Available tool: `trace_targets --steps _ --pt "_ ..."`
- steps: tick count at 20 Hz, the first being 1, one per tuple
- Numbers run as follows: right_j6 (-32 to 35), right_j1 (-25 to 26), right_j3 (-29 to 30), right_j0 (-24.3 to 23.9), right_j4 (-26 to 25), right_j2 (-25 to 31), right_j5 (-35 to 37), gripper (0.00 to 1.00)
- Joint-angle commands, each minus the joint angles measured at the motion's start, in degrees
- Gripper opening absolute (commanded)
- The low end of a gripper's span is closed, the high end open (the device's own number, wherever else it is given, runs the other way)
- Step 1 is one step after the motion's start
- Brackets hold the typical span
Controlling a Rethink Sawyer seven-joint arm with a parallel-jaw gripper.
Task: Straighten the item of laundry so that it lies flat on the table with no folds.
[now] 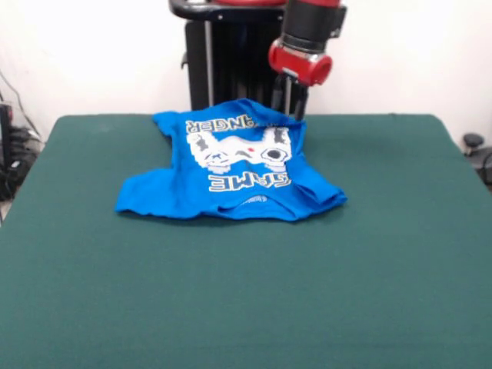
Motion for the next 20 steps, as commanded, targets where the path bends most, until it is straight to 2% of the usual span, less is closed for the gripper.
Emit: trace_targets --steps 1,4,8,10,12,17,20 --pt "3.52 1.92 -14.34 4.27 8.95 -3.83 5.72 1.00" --pt "1.96 0.28 -16.06 3.44 8.18 -3.54 8.52 1.00" --pt "0.62 -3.04 -16.92 0.65 5.52 0.22 14.74 1.00" --pt "1.16 -3.87 -17.50 1.80 5.93 -0.51 17.08 1.00" --pt "1.50 -3.68 -18.41 1.56 5.53 -0.41 16.95 1.00" --pt "2.41 1.48 -23.89 1.10 5.58 -0.99 14.29 1.00" --pt "2.33 -0.24 -25.48 1.80 5.83 -2.15 18.67 1.00"
